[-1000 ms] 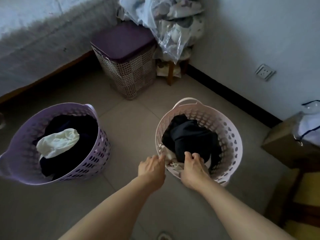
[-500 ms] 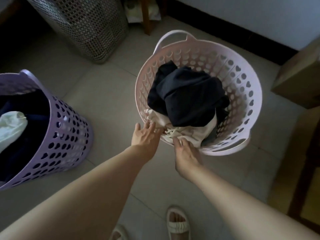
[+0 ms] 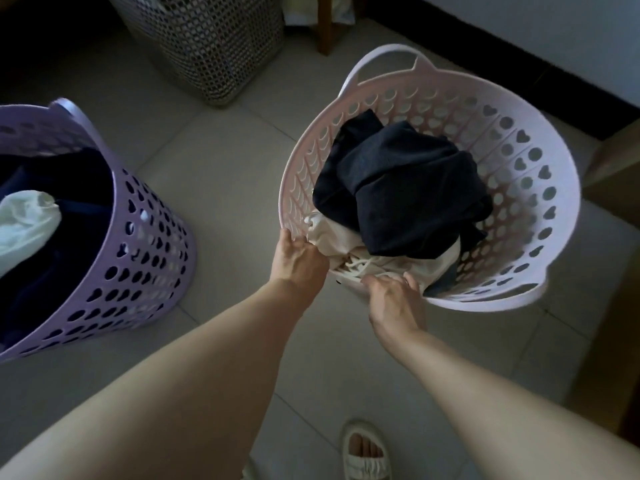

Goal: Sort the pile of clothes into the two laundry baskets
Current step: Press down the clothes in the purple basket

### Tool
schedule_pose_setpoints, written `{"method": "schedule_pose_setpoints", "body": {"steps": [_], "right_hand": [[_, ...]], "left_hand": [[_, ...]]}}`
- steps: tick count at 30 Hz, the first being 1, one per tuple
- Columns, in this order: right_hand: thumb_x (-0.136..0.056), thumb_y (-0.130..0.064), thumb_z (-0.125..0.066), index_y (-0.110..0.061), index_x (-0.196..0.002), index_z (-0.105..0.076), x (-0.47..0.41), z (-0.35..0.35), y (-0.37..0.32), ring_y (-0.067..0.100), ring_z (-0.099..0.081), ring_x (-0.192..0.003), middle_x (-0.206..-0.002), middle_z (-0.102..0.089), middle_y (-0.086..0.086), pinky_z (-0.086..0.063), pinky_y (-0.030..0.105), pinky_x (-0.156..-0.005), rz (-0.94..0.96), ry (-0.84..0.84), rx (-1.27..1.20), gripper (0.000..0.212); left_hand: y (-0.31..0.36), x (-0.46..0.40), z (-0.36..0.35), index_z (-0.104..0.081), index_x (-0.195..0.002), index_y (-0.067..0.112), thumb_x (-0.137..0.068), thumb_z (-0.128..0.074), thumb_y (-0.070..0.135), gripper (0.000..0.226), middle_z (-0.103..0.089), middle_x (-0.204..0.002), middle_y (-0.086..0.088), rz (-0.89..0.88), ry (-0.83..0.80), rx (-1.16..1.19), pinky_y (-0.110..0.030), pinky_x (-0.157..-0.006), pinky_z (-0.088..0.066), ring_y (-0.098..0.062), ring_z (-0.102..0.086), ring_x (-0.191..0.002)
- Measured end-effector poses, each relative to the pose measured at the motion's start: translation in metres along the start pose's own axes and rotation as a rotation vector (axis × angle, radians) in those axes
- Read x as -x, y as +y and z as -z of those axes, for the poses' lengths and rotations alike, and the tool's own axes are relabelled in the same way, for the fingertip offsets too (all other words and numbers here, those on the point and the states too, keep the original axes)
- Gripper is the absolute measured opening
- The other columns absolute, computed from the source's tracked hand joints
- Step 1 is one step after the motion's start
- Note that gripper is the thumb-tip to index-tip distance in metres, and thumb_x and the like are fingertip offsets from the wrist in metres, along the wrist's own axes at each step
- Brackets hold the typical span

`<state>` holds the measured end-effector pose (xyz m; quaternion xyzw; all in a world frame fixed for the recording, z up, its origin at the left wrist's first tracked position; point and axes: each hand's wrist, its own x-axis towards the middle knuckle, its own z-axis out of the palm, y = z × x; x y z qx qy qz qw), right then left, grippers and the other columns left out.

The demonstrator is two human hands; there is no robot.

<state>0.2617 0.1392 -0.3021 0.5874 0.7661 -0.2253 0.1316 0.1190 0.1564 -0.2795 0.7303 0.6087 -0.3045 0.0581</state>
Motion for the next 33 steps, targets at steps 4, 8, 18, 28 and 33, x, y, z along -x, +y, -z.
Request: {"method": "schedule_pose_setpoints", "body": {"steps": [4,8,18,28,33], "right_hand": [[-0.094,-0.008,-0.035,-0.022,-0.123,-0.056,-0.002,-0.003,-0.029,0.022,-0.046,-0.123,-0.125,-0.061,0.003,-0.016,0.032,-0.113,0.047,-0.056,0.009,0.038],[-0.096,-0.008,-0.032,-0.024,-0.123,-0.055,-0.004,-0.007,-0.067,0.022,-0.045,-0.122,-0.125,-0.061,0.003,-0.013,0.033,-0.118,0.115,-0.096,0.044,0.040],[-0.100,-0.015,-0.029,-0.020,-0.130,-0.054,-0.003,-0.012,-0.116,0.023,-0.038,-0.128,-0.133,-0.054,0.004,-0.013,0.032,-0.118,0.210,-0.144,0.133,0.039],[-0.084,-0.023,-0.059,-0.019,-0.142,-0.029,0.026,0.029,-0.133,0.028,-0.022,-0.138,-0.146,-0.030,0.008,-0.019,0.039,-0.114,0.324,-0.133,0.172,0.065],[-0.085,-0.026,-0.059,-0.021,-0.149,-0.014,0.055,0.082,-0.145,0.028,-0.001,-0.147,-0.158,-0.005,0.007,-0.002,0.043,-0.119,0.340,-0.173,0.180,0.079]], "left_hand": [[-0.023,0.018,-0.015,-0.056,-0.126,0.014,-0.096,-0.043,0.012,0.033,-0.059,-0.128,-0.006,0.048,-0.025,0.032,-0.040,-0.105,-0.032,-0.026,-0.054,-0.120],[-0.051,0.041,-0.037,-0.063,-0.116,0.016,-0.095,-0.043,0.008,0.030,-0.065,-0.116,-0.002,0.085,-0.110,0.089,-0.031,-0.075,-0.039,-0.024,-0.061,-0.109],[-0.081,0.078,-0.068,-0.057,-0.123,0.020,-0.095,-0.041,0.011,0.033,-0.065,-0.120,-0.003,0.163,-0.195,0.177,-0.035,-0.096,-0.033,-0.024,-0.056,-0.116],[-0.090,0.122,-0.052,-0.022,-0.147,0.026,-0.091,-0.052,0.035,0.064,-0.028,-0.149,-0.004,0.251,-0.165,0.446,-0.041,-0.104,-0.028,-0.023,-0.026,-0.138],[-0.101,0.170,-0.005,-0.012,-0.151,0.027,-0.092,-0.050,0.037,0.070,-0.017,-0.157,-0.001,0.345,-0.108,0.536,-0.043,-0.107,-0.025,-0.021,-0.018,-0.143]]}}
